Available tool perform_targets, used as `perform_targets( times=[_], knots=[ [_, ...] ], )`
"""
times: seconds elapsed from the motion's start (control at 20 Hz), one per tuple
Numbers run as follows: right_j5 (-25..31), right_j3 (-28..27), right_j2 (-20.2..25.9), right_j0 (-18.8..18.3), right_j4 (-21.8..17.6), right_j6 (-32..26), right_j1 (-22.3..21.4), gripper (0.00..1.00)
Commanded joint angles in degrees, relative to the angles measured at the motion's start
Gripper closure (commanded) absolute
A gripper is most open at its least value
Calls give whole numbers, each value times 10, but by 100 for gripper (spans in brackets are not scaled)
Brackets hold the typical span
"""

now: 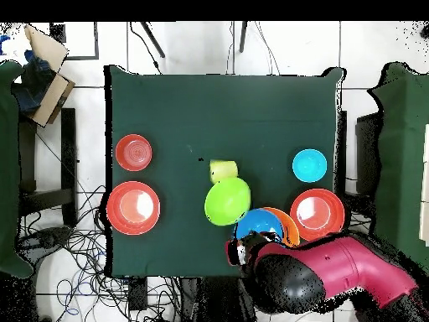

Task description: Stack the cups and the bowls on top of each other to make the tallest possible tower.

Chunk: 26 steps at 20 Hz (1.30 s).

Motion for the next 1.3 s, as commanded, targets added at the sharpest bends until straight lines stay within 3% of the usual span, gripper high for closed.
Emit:
perform_targets(
  times=[0.05,0.95,1.3],
  knots=[
    [8,7,47,28,-18,-74,4,0],
    [23,5,73,12,-18,-68,9,0],
    [18,2,70,33,-23,-49,-6,0]
  ],
)
